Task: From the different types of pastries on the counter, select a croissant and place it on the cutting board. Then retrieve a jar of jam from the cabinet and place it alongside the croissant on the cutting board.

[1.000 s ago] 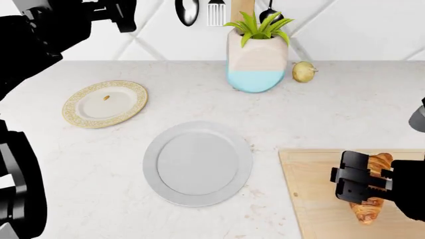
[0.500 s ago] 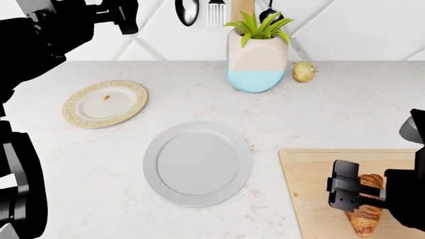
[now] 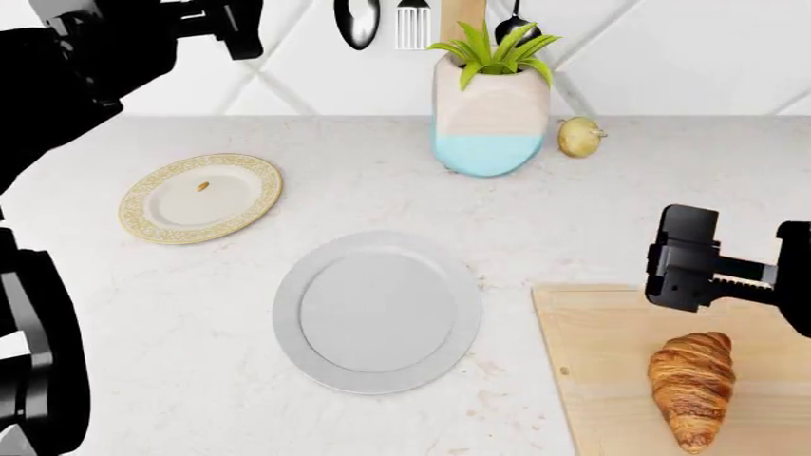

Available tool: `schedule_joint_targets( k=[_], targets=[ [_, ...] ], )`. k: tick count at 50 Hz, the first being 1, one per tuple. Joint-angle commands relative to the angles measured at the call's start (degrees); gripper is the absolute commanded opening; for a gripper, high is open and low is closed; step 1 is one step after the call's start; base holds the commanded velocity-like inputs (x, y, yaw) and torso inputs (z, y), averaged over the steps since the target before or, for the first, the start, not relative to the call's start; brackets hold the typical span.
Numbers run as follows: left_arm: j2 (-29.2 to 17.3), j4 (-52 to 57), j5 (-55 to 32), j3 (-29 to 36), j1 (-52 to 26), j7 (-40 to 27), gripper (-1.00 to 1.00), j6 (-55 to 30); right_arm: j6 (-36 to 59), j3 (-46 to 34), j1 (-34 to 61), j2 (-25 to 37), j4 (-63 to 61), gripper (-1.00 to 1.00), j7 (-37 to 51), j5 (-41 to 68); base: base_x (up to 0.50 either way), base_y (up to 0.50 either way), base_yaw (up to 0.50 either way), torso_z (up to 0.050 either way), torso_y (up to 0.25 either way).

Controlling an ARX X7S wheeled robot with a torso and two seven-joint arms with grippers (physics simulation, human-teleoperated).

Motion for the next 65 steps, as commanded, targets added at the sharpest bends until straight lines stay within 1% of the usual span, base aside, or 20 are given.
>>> schedule_joint_targets(
  k=[1,7,13,17,24,27,34,37,39,41,43,46,50,52,54,56,60,62,65],
  targets=[
    [0.2,2.74,-1.46,-1.71,-0.06,-1.43,1.0,-1.2,4.03,5.58,8.0,-6.53,6.78,1.0,-1.51,-2.11,0.0,0.0,0.0,0.0,0.0],
    [0.09,9.1,-4.18,-4.64,0.54,-4.21,1.0,-5.05,4.64,7.7,10.42,-11.79,11.67,1.0,-5.24,-8.12,0.0,0.0,0.0,0.0,0.0],
    [0.8,16.54,-8.11,-8.83,-0.13,-8.29,1.0,-11.01,5.66,8.51,11.97,-15.69,16.53,1.0,-8.09,-12.84,0.0,0.0,0.0,0.0,0.0],
    [1.51,21.45,-11.01,-12.38,0.78,-11.09,1.0,-14.9,5.31,8.81,11.96,-17.85,17.96,1.0,-9.63,-15.03,0.0,0.0,0.0,0.0,0.0],
    [3.33,29.64,-16.84,-20.19,3.07,-16.47,1.0,-22.17,5.32,10.24,12.84,-18.22,18.04,1.0,-11.3,-15.73,0.0,0.0,0.0,0.0,0.0],
    [3.57,31.38,-19.55,-22.42,3.12,-18.83,1.0,-24.06,6.32,11.2,14.8,-18.65,19.41,1.0,-11.9,-15.62,0.0,0.0,0.0,0.0,0.0],
    [2.4,31.76,-27.52,-23.27,2.98,-25.33,1.0,-24.15,12.72,13.31,22.5,-20.73,28.85,1.0,-14.8,-15.77,0.0,0.0,0.0,0.0,0.0],
    [1.79,31.54,-28.74,-22.73,3.25,-26.02,1.0,-23.07,16.25,14.58,25.73,-22.47,34.45,1.0,-16.13,-16.39,0.0,0.0,0.0,0.0,0.0],
    [1.3,31.25,-28.36,-21.91,3.71,-25.32,1.0,-21.74,19.39,17.5,26.33,-24.3,38.77,1.0,-16.35,-17.22,0.0,0.0,0.0,0.0,0.0],
    [0.92,30.83,-27.75,-20.98,4.0,-24.5,1.0,-20.44,23.91,22.42,26.43,-27.11,44.14,1.0,-16.11,-19.86,0.0,0.0,0.0,0.0,0.0],
    [0.72,30.35,-27.21,-20.11,4.0,-23.84,1.0,-19.38,29.28,28.64,26.46,-30.26,49.78,1.0,-15.85,-23.63,0.0,0.0,0.0,0.0,0.0],
    [0.74,29.79,-26.93,-19.14,3.74,-23.51,1.0,-18.47,38.72,41.07,26.52,-35.75,58.02,1.0,-14.98,-31.85,0.0,0.0,0.0,0.0,0.0],
    [0.89,29.19,-27.02,-18.4,3.05,-23.7,1.0,-18.04,54.21,64.61,26.56,-44.65,65.99,1.0,-13.87,-50.07,0.0,0.0,0.0,0.0,0.0],
    [0.96,28.93,-27.13,-18.03,2.71,-23.76,1.0,-17.88,56.83,70.7,26.56,-48.73,66.5,1.0,-20.51,-63.43,0.0,0.0,0.0,0.0,0.0],
    [1.02,28.67,-27.19,-17.65,2.44,-23.7,1.0,-17.63,58.29,74.46,26.56,-51.31,66.13,1.0,-27.07,-74.36,0.0,0.0,0.0,0.0,0.0],
    [1.05,28.36,-27.17,-17.22,2.19,-23.56,1.0,-17.3,58.83,76.31,26.57,-52.82,65.47,1.0,-32.26,-82.05,0.0,0.0,0.0,0.0,0.0],
    [1.25,27.82,-27.46,-16.6,1.22,-23.77,1.0,-17.18,55.25,78.77,26.57,-59.8,66.53,1.0,-48.7,-105.64,0.0,0.0,0.0,0.0,0.0],
    [1.37,27.68,-27.75,-16.41,0.82,-24.01,1.0,-17.27,53.2,79.7,26.57,-62.29,67.78,1.0,-53.59,-113.02,0.0,0.0,0.0,0.0,0.0],
    [1.41,27.42,-28.15,-16.19,0.35,-24.31,1.0,-17.37,50.15,80.32,26.57,-64.61,70.23,1.0,-57.28,-118.96,0.0,0.0,0.0,0.0,0.0]
  ],
)
